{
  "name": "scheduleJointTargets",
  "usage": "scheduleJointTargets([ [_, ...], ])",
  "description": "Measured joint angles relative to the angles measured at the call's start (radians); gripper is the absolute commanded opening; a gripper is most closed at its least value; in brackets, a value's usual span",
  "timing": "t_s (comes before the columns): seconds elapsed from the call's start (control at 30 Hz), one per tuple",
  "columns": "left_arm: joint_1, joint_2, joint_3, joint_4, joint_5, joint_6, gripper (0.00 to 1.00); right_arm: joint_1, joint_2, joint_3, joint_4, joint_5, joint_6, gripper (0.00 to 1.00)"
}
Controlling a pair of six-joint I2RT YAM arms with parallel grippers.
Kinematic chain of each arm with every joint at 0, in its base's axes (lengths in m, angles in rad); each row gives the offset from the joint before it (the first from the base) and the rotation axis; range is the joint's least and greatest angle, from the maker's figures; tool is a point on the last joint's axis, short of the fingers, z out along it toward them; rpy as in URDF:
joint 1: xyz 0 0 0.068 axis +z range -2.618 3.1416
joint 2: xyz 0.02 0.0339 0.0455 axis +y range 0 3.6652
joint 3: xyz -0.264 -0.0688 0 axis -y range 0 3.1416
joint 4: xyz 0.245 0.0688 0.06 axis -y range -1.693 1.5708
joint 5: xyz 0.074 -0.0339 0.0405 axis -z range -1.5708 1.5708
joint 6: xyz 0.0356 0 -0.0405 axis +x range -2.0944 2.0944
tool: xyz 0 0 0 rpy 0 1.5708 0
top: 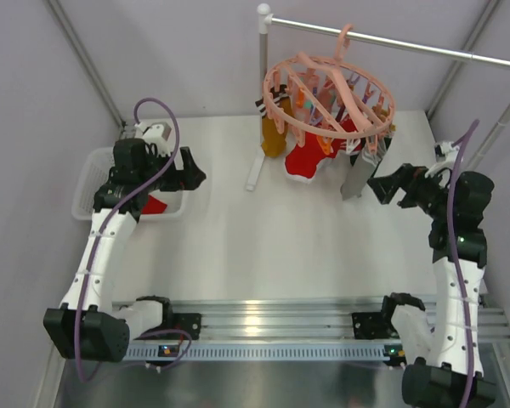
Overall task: Clip the socks to the hanger
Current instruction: Open the clamp at the hanger.
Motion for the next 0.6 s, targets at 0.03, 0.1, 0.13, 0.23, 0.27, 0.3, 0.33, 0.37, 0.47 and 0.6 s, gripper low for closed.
scheduleJointTargets([
  [0.03, 0.000, -0.001, 0.000, 0.005, 0.001, 0.008, 0.98, 0.000, -0.013, -0.028, 0.019, 0.006, 0.026, 0.95],
  [0.1, 0.000, -0.006, -0.009, 0.026, 0.010, 0.019, 0.98, 0.001, -0.069, -0.107, 0.081, 0.026, 0.079, 0.93],
  [0.13, 0.000, -0.011, -0.018, 0.044, 0.026, 0.024, 0.98, 0.003, -0.106, -0.144, 0.105, 0.034, 0.108, 0.92],
  [0.23, 0.001, -0.025, -0.043, 0.105, 0.098, 0.024, 0.98, 0.059, -0.181, -0.194, 0.157, 0.095, 0.165, 0.88],
  [0.27, 0.001, -0.029, -0.060, 0.145, 0.138, 0.012, 0.98, 0.100, -0.192, -0.195, 0.182, 0.123, 0.175, 0.86],
  [0.3, 0.001, -0.033, -0.073, 0.175, 0.169, 0.000, 0.98, 0.142, -0.196, -0.194, 0.210, 0.155, 0.180, 0.84],
  [0.33, 0.001, -0.037, -0.092, 0.214, 0.203, -0.017, 0.98, 0.184, -0.196, -0.195, 0.236, 0.192, 0.182, 0.82],
  [0.37, 0.000, -0.040, -0.116, 0.261, 0.237, -0.038, 0.98, 0.235, -0.194, -0.195, 0.261, 0.245, 0.185, 0.81],
  [0.47, -0.001, -0.040, -0.164, 0.354, 0.292, -0.087, 0.98, 0.374, -0.172, -0.195, 0.322, 0.386, 0.187, 0.74],
  [0.6, -0.002, -0.037, -0.175, 0.422, 0.324, -0.126, 0.98, 0.495, -0.099, -0.193, 0.368, 0.581, 0.187, 0.70],
])
